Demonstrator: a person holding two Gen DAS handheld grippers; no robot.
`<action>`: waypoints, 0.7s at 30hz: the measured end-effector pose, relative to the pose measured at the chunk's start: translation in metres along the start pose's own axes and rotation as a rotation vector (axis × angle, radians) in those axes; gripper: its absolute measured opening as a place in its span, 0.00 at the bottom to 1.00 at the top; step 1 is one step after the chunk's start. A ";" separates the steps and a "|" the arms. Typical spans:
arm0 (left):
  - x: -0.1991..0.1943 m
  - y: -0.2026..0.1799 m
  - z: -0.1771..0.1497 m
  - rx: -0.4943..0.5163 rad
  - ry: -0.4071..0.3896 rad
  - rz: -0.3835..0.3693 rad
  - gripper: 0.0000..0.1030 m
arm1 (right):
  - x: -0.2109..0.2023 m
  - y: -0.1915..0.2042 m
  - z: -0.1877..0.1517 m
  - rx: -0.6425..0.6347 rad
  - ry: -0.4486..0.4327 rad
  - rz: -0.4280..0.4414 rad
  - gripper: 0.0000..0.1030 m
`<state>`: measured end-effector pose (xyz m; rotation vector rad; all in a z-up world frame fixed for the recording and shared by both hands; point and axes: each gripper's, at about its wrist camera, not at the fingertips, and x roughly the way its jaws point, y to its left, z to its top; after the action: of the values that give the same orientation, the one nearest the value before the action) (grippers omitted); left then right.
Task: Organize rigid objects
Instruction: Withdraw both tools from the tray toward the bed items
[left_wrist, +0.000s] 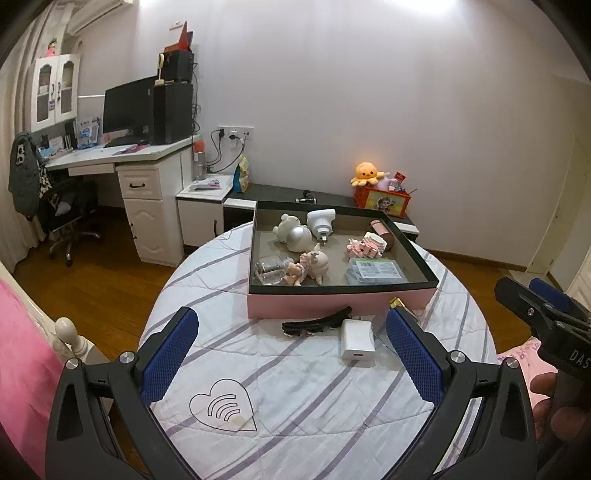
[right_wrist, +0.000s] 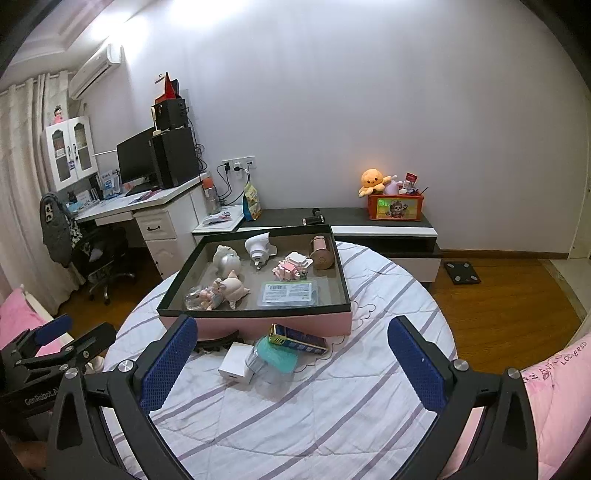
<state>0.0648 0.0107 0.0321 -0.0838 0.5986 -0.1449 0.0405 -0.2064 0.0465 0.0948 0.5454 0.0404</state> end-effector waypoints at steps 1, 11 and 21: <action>0.000 0.000 0.000 -0.001 0.000 -0.001 1.00 | 0.000 0.000 0.000 -0.001 0.000 0.001 1.00; -0.003 0.000 -0.003 -0.004 -0.002 0.007 1.00 | -0.003 0.001 -0.001 -0.002 -0.001 -0.003 1.00; 0.008 0.014 -0.007 -0.028 0.036 0.022 1.00 | 0.006 -0.008 -0.002 0.000 0.036 -0.018 1.00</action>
<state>0.0690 0.0225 0.0203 -0.1021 0.6376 -0.1164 0.0442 -0.2134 0.0408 0.0888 0.5822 0.0247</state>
